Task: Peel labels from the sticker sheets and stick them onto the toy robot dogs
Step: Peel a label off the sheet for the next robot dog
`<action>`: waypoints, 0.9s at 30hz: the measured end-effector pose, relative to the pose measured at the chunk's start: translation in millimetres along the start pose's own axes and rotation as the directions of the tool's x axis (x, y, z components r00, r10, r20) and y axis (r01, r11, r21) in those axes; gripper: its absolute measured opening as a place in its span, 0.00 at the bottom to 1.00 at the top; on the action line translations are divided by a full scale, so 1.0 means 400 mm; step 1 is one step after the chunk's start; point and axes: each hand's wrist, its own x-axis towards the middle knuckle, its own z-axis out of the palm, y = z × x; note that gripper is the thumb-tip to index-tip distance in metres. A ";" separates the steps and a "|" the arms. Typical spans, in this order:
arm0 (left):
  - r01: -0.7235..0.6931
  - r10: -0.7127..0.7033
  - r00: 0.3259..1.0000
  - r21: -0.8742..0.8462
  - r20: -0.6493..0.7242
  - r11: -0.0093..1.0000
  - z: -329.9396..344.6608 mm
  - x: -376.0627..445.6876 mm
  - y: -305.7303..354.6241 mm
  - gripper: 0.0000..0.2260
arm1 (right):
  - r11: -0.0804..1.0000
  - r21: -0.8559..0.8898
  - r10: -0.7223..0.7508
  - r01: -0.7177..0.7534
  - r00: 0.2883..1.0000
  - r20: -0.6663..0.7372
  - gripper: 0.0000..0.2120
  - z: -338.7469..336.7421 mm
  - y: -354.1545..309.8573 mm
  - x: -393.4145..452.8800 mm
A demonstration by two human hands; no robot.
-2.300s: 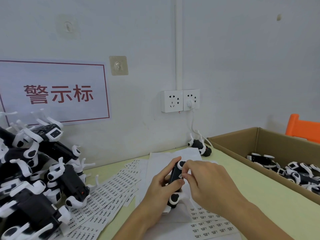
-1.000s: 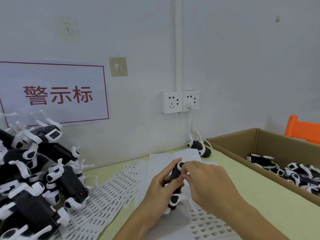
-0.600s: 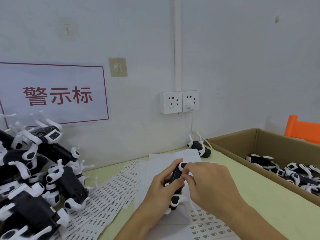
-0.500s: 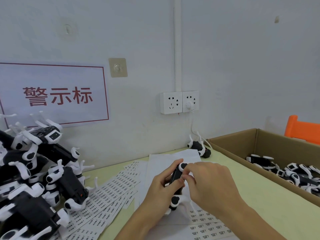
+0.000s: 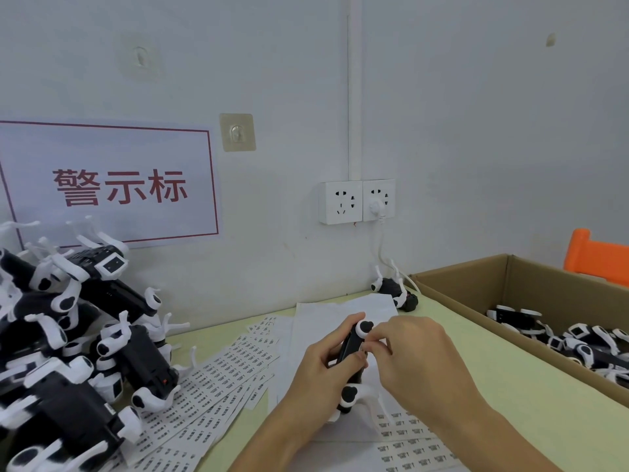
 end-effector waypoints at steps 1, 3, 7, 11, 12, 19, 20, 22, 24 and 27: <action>0.000 0.000 1.000 -0.001 0.001 1.000 0.000 0.000 -0.001 0.21 | 1.000 0.003 0.003 -0.003 1.000 0.002 0.13 0.001 0.000 0.000; 0.005 -0.005 1.000 -0.001 0.002 1.000 -0.001 0.000 -0.002 0.21 | 1.000 0.005 0.004 -0.004 1.000 0.002 0.13 0.003 0.000 0.000; 0.004 -0.003 1.000 -0.002 0.014 1.000 0.003 0.001 0.001 0.20 | 0.999 0.032 0.042 -0.041 0.998 -0.046 0.13 -0.002 0.005 0.003; 0.022 -0.022 1.000 -0.041 0.006 0.999 0.002 -0.004 0.002 0.21 | 1.000 0.014 0.002 -0.001 0.998 -0.062 0.13 -0.010 0.008 0.004; 0.035 -0.035 0.999 -0.056 -0.004 0.998 0.000 -0.006 0.000 0.21 | 1.000 -0.018 -0.024 0.023 0.998 -0.061 0.13 -0.011 0.011 0.003; 0.145 -0.148 0.989 -0.202 0.004 0.968 -0.015 -0.008 -0.007 0.24 | 0.970 0.073 -0.223 0.232 0.968 -0.116 0.12 -0.022 0.020 -0.011; 0.152 -0.153 0.988 -0.210 0.009 0.966 -0.016 -0.007 -0.009 0.25 | 0.965 0.057 -0.250 0.255 0.965 -0.083 0.15 -0.019 0.018 -0.012; 0.159 -0.159 0.987 -0.226 0.016 0.961 -0.020 -0.005 -0.013 0.26 | 0.960 -0.011 -0.281 0.281 0.960 0.001 0.19 -0.008 0.017 -0.016; 0.168 -0.170 0.985 -0.249 0.015 0.954 -0.022 -0.006 -0.014 0.26 | 0.953 -0.049 -0.297 0.300 0.953 0.053 0.20 0.002 0.020 -0.017; 0.187 -0.196 0.981 -0.317 0.004 0.930 -0.025 -0.005 -0.018 0.25 | 0.939 -0.039 -0.339 0.342 0.938 0.078 0.16 0.015 0.015 -0.017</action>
